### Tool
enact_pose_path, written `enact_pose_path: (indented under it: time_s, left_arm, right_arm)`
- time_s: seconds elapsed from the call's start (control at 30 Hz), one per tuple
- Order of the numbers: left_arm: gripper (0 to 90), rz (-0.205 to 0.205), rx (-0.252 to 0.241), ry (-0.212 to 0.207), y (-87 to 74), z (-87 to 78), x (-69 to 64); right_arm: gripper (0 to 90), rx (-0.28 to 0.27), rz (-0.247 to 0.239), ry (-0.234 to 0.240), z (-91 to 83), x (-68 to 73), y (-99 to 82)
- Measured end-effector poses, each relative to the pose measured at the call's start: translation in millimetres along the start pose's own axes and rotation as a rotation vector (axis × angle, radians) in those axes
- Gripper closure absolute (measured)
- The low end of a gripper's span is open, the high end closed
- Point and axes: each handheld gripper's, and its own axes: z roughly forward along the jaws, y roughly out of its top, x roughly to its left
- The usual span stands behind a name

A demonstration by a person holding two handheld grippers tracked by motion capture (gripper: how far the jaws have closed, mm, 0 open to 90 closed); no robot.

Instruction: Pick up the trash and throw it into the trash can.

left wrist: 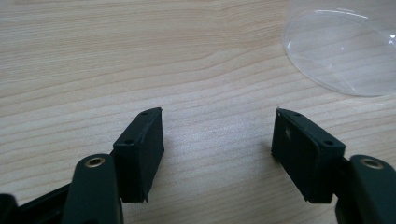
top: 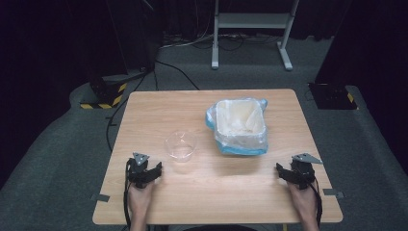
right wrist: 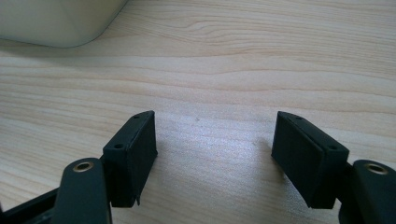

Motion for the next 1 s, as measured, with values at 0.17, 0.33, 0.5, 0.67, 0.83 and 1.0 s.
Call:
enact_pose_path:
  time_s: [0.17,0.33,0.5,0.67,0.83,1.0]
  left_arm:
    - [33.0,0.001,0.001,0.005,-0.1,-0.2,-0.5]
    - [33.0,0.001,0.002,0.004,0.0,-0.2,-0.5]
    - [28.9,0.012,0.007,-0.015,0.2,0.2,-0.3]
    - [26.2,0.008,0.013,-0.009,0.7,0.7,-2.1]
    - [26.9,-0.004,0.007,-0.008,-0.3,-0.4,-1.8]
    - [29.6,-0.023,-0.017,-0.015,-2.4,-3.7,-0.7]
  right_arm:
    - [30.2,0.000,-0.007,0.005,-0.2,-0.7,-0.1]
    - [30.1,0.001,-0.009,0.006,-0.4,-0.9,-0.1]
    - [29.8,0.002,-0.009,0.008,-0.3,-1.2,-0.1]
    - [29.9,0.002,-0.009,0.009,-0.3,-1.3,-0.1]
    - [29.7,0.002,-0.009,0.010,0.0,-1.2,0.2]
    - [29.7,0.002,-0.008,0.011,0.1,-1.1,0.3]
